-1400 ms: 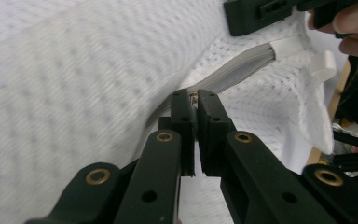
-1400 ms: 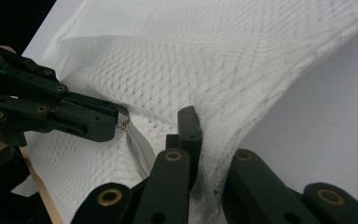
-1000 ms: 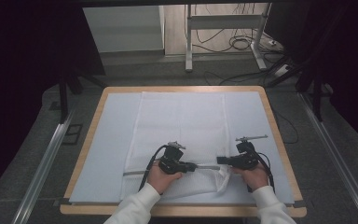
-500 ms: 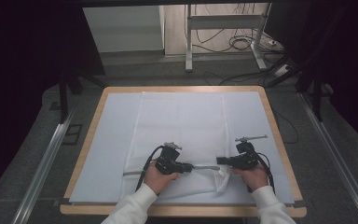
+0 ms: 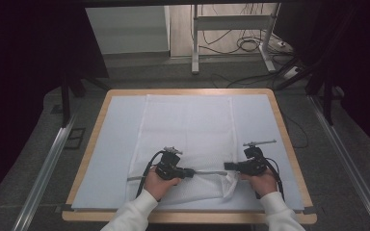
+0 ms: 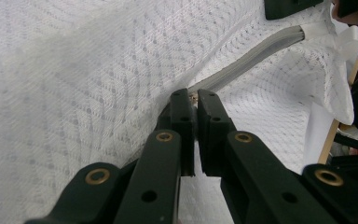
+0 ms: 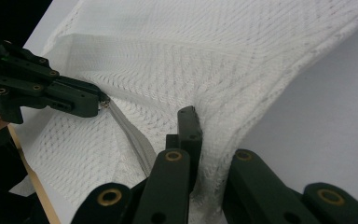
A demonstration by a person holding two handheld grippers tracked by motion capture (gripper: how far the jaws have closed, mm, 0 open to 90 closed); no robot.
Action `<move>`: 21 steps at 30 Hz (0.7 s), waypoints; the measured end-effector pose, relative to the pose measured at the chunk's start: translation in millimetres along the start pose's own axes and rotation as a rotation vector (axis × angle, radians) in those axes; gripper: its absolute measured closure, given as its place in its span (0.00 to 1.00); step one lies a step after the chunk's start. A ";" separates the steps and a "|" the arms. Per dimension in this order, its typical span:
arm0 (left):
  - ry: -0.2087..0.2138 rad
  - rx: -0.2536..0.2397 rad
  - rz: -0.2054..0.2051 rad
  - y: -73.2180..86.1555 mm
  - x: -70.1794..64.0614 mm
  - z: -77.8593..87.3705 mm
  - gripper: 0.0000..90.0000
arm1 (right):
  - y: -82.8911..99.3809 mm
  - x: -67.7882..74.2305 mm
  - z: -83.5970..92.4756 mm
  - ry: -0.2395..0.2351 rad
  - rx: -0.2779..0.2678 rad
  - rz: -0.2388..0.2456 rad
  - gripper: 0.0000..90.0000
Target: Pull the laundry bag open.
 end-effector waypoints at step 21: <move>-0.013 -0.006 0.049 11.8 17.7 14.4 0.96 | 0.2 -1.9 0.4 0.000 0.000 0.000 0.98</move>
Point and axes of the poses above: each handheld gripper's, and its own axes: z roughly backward along the jaws, y roughly out of its underside, x roughly to its left, the point moved 2 cm from there along -z, roughly forward along the jaws, and after that the axes turned 12 degrees about -y, right-handed, at the moved point
